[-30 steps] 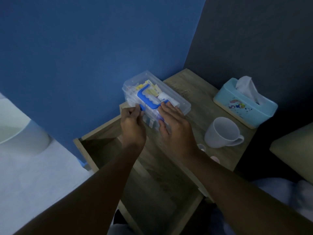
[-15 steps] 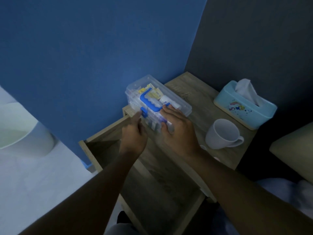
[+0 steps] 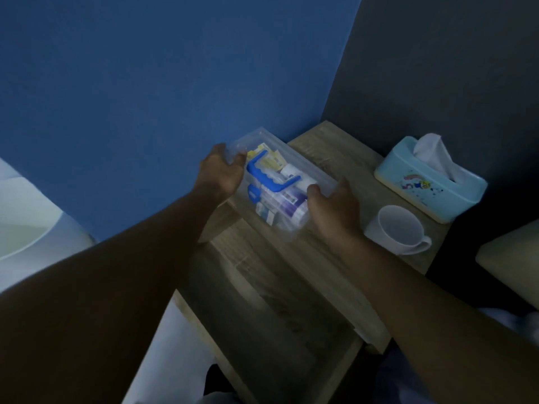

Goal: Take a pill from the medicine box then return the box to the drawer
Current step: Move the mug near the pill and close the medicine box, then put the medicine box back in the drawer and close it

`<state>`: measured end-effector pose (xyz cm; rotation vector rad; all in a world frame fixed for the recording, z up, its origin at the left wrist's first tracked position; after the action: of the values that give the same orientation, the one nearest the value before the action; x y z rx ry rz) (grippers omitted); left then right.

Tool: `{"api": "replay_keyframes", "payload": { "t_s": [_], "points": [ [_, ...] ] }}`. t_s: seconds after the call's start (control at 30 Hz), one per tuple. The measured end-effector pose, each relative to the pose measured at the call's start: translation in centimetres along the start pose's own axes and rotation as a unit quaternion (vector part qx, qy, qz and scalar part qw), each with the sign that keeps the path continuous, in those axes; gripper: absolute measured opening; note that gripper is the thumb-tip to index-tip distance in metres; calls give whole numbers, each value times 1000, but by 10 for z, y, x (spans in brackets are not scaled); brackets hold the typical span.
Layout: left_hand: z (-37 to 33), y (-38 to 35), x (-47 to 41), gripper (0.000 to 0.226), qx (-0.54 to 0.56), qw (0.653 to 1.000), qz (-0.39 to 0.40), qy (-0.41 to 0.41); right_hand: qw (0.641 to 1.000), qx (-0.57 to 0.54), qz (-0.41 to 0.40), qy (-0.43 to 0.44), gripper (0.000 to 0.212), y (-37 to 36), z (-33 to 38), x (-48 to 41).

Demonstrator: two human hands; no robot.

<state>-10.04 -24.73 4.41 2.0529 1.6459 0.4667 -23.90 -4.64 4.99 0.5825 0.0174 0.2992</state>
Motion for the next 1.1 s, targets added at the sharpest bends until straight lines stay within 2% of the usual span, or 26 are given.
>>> {"api": "replay_keyframes", "payload": {
  "t_s": [0.2, 0.33, 0.43, 0.53, 0.63, 0.67, 0.77, 0.9, 1.0, 1.1],
  "points": [
    [5, 6, -4, 58, 29, 999, 21, 38, 990, -81, -9, -115, 42, 5, -8, -1],
    [4, 31, 10, 46, 27, 999, 18, 27, 992, -78, -17, -101, 19, 25, -8, 9],
    [1, 56, 27, 48, 22, 999, 15, 33, 991, -91, 11, -95, 6, 38, -11, 27],
    [6, 81, 52, 48, 9, 999, 6, 40, 983, -138, 50, -109, 4, 47, -17, 52],
    [18, 100, 79, 47, -6, 998, 1, 56, 976, -153, 73, -135, 32, 53, -25, 80],
    [23, 104, 87, 47, -9, 998, 6, 66, 975, -157, 73, -142, 34, 55, -28, 89],
    [38, 111, 109, 52, -35, 994, 31, 98, 970, -166, 76, -162, 30, 60, -42, 114],
    [58, 105, 135, 56, -95, 990, 51, 96, 969, -151, 73, -178, 25, 58, -74, 140],
    [78, 92, 147, 53, -75, 988, 88, 103, 971, -129, 70, -188, 12, 51, -100, 150],
    [100, 76, 152, 48, -36, 983, 129, 128, 970, -115, 70, -200, 18, 41, -123, 155]
  ]
}}
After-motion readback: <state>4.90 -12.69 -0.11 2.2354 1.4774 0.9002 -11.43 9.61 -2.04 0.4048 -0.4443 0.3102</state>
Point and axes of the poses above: each hand's wrist, its own x-axis away from the middle knuckle, its own y-axis out of the back of the hand, z = x × y, the point moved 5 cm from there along -x, towards the middle knuckle, and after that the axes turned 12 degrees about -z, right-handed, at the moved point
